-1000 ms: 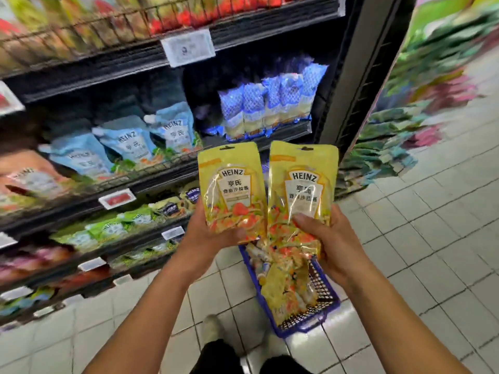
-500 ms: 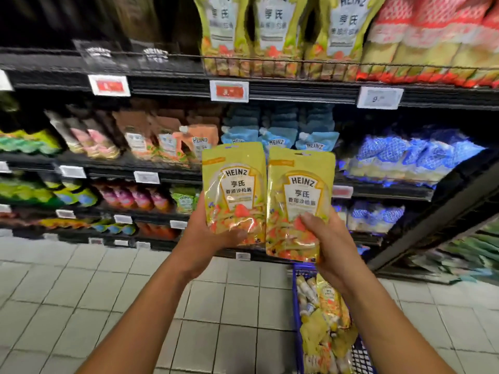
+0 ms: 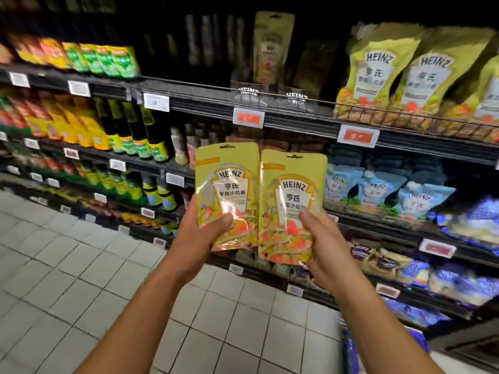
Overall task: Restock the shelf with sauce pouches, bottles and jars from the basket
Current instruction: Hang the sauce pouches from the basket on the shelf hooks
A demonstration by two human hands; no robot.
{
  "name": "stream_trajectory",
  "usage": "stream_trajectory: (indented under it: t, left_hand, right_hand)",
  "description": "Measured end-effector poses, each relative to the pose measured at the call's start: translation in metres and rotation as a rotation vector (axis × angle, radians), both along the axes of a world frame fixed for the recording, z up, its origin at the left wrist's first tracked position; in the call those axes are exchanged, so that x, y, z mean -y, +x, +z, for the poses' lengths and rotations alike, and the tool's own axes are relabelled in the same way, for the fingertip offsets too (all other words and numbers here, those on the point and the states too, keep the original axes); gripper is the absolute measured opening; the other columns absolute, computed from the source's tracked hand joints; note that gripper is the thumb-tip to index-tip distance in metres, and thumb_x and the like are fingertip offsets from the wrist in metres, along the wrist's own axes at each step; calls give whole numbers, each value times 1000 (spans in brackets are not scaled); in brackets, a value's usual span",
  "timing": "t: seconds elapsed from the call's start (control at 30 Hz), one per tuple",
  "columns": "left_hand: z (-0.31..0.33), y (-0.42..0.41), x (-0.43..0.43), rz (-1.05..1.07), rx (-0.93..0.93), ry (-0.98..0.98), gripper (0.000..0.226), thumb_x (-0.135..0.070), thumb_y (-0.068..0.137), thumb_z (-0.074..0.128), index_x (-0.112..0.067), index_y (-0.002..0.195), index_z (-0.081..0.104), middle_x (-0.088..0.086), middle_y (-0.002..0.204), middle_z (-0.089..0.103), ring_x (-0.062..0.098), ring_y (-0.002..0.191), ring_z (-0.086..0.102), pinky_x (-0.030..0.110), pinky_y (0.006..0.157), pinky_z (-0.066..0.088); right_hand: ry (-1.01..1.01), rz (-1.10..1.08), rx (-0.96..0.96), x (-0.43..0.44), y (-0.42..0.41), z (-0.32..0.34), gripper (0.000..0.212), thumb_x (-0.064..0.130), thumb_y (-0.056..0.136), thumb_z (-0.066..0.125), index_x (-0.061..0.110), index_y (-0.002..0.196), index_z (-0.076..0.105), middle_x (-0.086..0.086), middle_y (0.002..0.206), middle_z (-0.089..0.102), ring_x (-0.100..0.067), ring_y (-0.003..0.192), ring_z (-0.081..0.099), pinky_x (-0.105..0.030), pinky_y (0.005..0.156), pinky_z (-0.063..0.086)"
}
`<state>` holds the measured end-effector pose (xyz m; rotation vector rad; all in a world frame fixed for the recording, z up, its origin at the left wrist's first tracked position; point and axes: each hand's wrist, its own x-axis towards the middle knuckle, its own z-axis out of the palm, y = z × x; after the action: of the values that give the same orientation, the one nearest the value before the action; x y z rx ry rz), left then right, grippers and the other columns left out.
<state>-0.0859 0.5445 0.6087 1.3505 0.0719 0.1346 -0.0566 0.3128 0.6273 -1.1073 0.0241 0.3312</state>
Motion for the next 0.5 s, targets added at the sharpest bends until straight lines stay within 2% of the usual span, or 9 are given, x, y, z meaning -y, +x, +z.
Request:
stream_trajectory:
  t: [0.07, 0.17, 0.27, 0.37, 0.43, 0.5]
  left_hand:
    - [6, 2, -19, 25, 5, 23, 72, -42, 67, 89, -46, 130, 55, 1, 127, 68, 27, 118, 65, 50, 94, 54]
    - [14, 8, -39, 25, 3, 45, 77, -52, 60, 91, -47, 128, 55, 0, 127, 68, 28, 119, 64, 53, 95, 53]
    - [22, 22, -49, 22, 9, 62, 74, -55, 58, 90, -47, 124, 57, 0, 124, 70, 27, 116, 66, 53, 95, 54]
    - [31, 43, -50, 33, 18, 92, 69, -54, 60, 87, -48, 123, 58, -3, 123, 70, 24, 115, 66, 49, 95, 54]
    - [36, 62, -48, 24, 22, 73, 74, -48, 62, 85, -43, 129, 55, -2, 121, 71, 25, 109, 69, 46, 84, 59]
    - [43, 84, -44, 7, 36, 43, 81, -45, 63, 84, -38, 137, 50, 4, 125, 70, 33, 102, 71, 60, 71, 58]
  right_hand:
    - [12, 20, 35, -18, 4, 4, 36, 34, 84, 66, 28, 120, 68, -13, 119, 73, -33, 107, 71, -52, 84, 60]
    - [6, 28, 80, -39, 11, 10, 27, 32, 85, 65, 32, 110, 74, -12, 120, 72, -32, 109, 70, -51, 90, 58]
    - [-14, 20, 113, -49, 25, 18, 28, 32, 86, 66, 30, 112, 74, -12, 120, 72, -31, 109, 70, -48, 90, 58]
    - [-34, 15, 155, -52, 45, 26, 25, 33, 86, 66, 32, 110, 75, -12, 119, 73, -30, 107, 71, -43, 82, 61]
    - [-53, -8, 163, -51, 61, 31, 26, 33, 85, 66, 30, 108, 76, -13, 117, 73, -30, 104, 72, -41, 77, 62]
    - [-67, -38, 157, -49, 81, 36, 26, 34, 82, 67, 28, 105, 77, -15, 114, 74, -32, 101, 73, -43, 76, 62]
